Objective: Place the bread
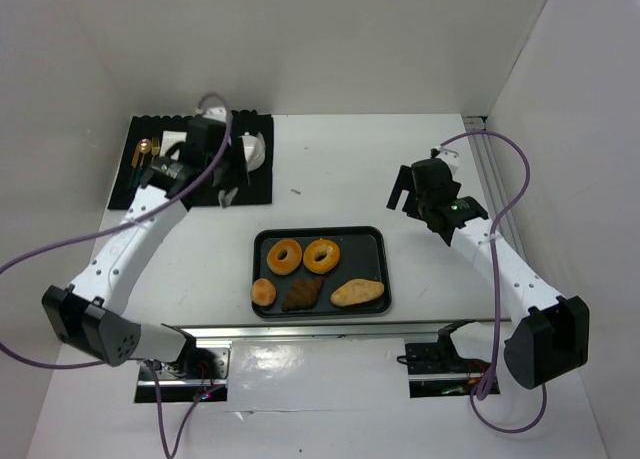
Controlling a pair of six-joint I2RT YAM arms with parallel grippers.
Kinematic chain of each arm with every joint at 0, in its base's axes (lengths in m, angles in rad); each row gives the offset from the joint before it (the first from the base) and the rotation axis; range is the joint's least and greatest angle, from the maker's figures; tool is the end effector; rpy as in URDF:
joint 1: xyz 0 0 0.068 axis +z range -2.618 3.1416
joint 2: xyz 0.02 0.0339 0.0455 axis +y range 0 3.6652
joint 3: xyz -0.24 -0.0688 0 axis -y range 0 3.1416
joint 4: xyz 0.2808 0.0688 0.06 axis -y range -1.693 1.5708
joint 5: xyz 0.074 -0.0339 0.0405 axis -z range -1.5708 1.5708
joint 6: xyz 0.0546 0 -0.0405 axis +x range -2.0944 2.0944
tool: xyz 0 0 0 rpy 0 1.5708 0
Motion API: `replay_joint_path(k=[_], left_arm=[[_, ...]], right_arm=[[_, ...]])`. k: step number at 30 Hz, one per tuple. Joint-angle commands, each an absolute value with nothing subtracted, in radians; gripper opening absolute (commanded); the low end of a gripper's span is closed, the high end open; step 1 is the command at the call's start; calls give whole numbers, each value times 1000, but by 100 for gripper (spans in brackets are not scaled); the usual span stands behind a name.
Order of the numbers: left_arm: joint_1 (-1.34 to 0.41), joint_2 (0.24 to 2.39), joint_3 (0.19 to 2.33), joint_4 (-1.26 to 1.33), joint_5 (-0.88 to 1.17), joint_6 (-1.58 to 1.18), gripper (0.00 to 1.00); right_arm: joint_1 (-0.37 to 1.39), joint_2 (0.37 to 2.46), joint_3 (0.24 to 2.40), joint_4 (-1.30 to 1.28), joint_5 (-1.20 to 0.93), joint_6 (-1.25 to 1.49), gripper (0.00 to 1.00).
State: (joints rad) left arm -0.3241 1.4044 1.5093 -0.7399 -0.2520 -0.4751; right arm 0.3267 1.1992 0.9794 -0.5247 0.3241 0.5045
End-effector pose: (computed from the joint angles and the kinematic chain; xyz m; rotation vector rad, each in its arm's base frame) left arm 0.3412 -0.1003 0.3640 -0.3041 2.1668 -0.1745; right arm 0.3015 0.0838 0.2492 0.3625 2.2399 0.0621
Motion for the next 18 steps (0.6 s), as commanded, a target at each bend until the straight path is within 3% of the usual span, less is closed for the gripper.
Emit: replay_joint_path(k=[1, 6, 18], left_arm=[[-428, 1344, 1346, -782, -152, -497, 61], [-581, 1273, 1278, -870, -181, -554, 61], [-732, 1229, 1227, -1032, -218, -689, 56]], right_arm=[[321, 1170, 1008, -503, 319, 512, 99], [321, 1180, 1029, -503, 328, 503, 99], [321, 1180, 1042, -512, 328, 503, 99]])
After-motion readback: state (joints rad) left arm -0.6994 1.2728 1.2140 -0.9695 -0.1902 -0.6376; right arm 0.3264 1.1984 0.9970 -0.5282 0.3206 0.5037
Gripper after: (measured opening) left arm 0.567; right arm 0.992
